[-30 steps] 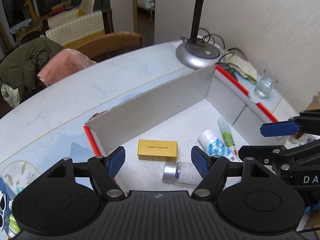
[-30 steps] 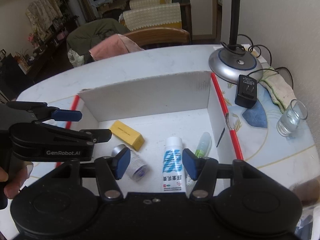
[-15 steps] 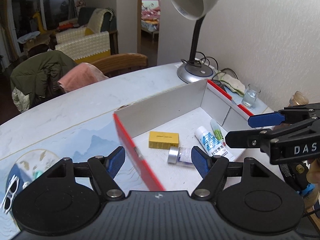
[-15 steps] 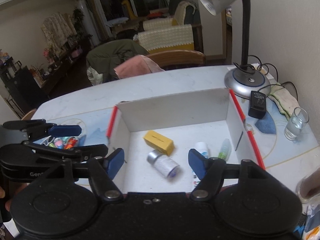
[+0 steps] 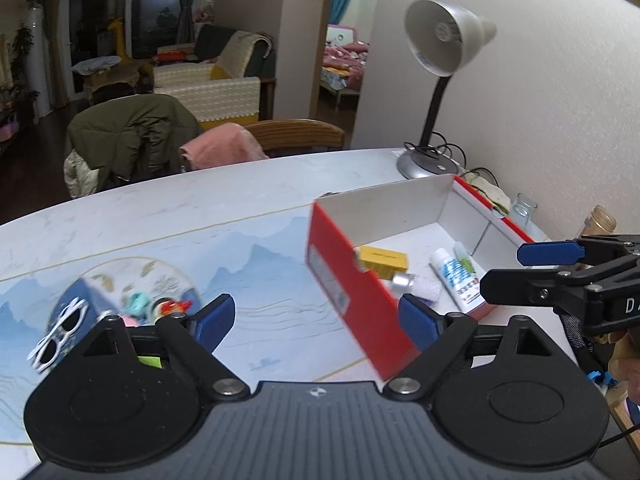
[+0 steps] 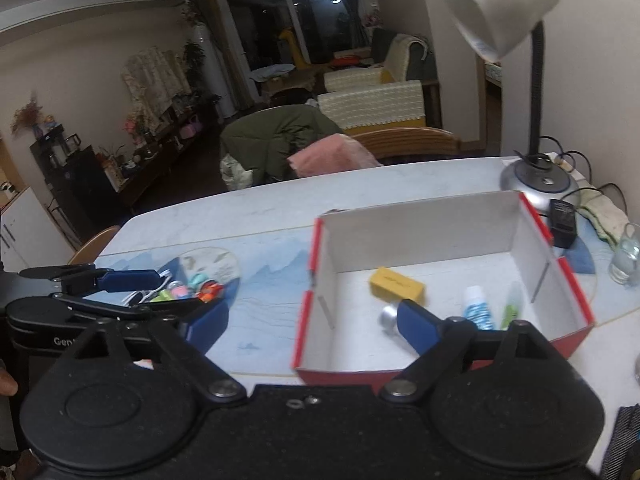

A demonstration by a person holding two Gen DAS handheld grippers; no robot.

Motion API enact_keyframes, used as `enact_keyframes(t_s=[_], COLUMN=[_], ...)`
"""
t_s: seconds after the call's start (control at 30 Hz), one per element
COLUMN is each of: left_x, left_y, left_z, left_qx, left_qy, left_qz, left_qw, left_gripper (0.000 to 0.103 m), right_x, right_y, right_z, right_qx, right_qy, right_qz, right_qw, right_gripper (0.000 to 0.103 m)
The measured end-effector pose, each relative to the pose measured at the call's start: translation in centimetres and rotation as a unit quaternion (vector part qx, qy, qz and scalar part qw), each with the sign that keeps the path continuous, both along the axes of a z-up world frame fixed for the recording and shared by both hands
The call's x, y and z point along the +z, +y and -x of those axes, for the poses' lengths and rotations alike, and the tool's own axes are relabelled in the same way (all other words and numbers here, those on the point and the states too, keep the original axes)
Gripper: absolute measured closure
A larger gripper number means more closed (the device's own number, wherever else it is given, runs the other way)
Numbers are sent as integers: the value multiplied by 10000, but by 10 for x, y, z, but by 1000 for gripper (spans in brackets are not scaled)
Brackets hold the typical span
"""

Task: Organize rigid objects
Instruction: 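Withdraw both grippers from the shoebox back toward the mat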

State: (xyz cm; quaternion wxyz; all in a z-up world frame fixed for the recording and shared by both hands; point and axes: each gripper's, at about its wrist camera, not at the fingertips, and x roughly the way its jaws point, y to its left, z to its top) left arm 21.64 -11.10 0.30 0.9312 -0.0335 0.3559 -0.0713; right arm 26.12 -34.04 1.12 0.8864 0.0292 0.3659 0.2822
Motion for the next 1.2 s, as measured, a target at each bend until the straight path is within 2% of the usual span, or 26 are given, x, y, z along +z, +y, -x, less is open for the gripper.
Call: enact_keyframes(t_s=[0.07,0.17,0.3,0.4,0.67,0.8,0.9,1.1,1.2], left_x=[-3,-9,-17,-24,-55,-72,-84,-111,-122], left_y=[14,32,56,73,123,146,159,168,169], left_z=[7,18,32,41,58,61,65,62,57], left_qx=[52,88,161,154,396,718,798,702,447], left_qy=[24,47,-16,-111,34,271,259,316,340], left_qz=[15,-12,-95,-116,-62,76,261,70,146], left_qw=[10000,9999,9998,9998,9992,9970,9961,9970,9983], left_gripper=[14,3,0,0,0,0,0,0,0], right_x=[-2,-4,-7,-10,-27,-38,-46,-63,-71], right_y=[11,27,56,76,129,155,172,206,224], right_z=[5,11,19,22,19,15,11,-6,-14], right_qx=[50,83,188,260,240,209,201,198,380], right_qy=[11,23,-73,-22,124,219,267,365,464], right_qz=[15,1,131,139,368,496,604,848,943], right_qw=[10000,10000,9997,9996,9990,9983,9976,9955,9937], right_gripper=[8,3,1,1,1,1,1,2,7])
